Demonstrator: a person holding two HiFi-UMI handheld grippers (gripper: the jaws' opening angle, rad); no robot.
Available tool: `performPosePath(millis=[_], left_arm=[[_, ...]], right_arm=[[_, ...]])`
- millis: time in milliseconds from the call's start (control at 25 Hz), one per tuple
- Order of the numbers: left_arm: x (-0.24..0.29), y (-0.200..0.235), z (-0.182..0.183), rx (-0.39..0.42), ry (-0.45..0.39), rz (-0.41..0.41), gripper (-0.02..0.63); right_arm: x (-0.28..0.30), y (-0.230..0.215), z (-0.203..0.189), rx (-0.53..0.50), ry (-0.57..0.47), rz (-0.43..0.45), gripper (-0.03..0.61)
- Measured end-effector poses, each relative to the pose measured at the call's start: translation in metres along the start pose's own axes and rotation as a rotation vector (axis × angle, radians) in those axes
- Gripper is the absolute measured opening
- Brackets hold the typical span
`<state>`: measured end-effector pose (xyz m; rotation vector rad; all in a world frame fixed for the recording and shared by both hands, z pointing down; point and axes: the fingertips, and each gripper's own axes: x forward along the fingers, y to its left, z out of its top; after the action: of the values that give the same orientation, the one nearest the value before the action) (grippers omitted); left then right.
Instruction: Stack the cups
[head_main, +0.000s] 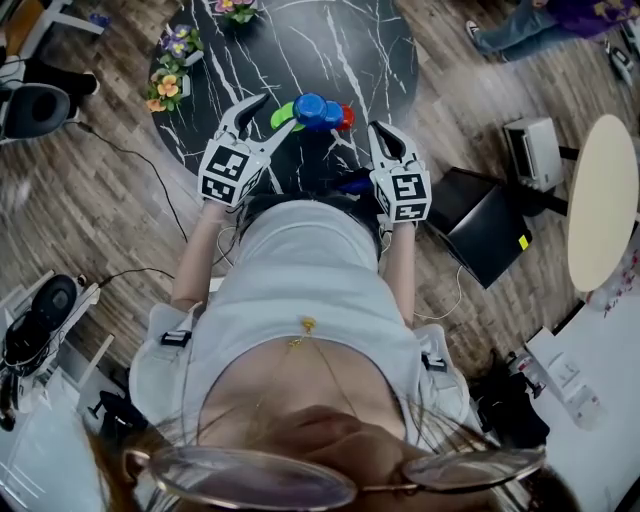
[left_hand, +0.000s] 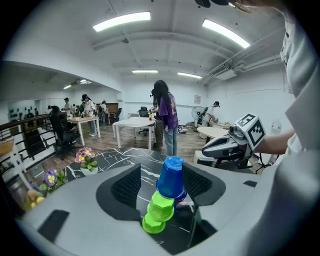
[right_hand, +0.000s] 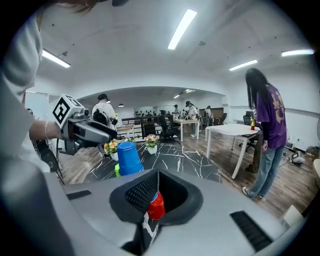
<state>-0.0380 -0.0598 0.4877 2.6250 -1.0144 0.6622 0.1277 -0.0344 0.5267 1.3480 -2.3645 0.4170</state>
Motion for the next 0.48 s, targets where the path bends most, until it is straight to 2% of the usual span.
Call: performPosePath(millis=[160,480], left_arm=[[-0.008,-0.004,-0.013,-0.038,-0.005,0.040,0.257],[-0.021,-0.010,-0.022,-0.107,-0.054,0.102,0.079]], right_arm=[[0.003,0.004,0.008,-0.007,-0.037,0.030,0.021],[0.007,0.024,0.025,-0.091,-0.090,0.136,0.021]])
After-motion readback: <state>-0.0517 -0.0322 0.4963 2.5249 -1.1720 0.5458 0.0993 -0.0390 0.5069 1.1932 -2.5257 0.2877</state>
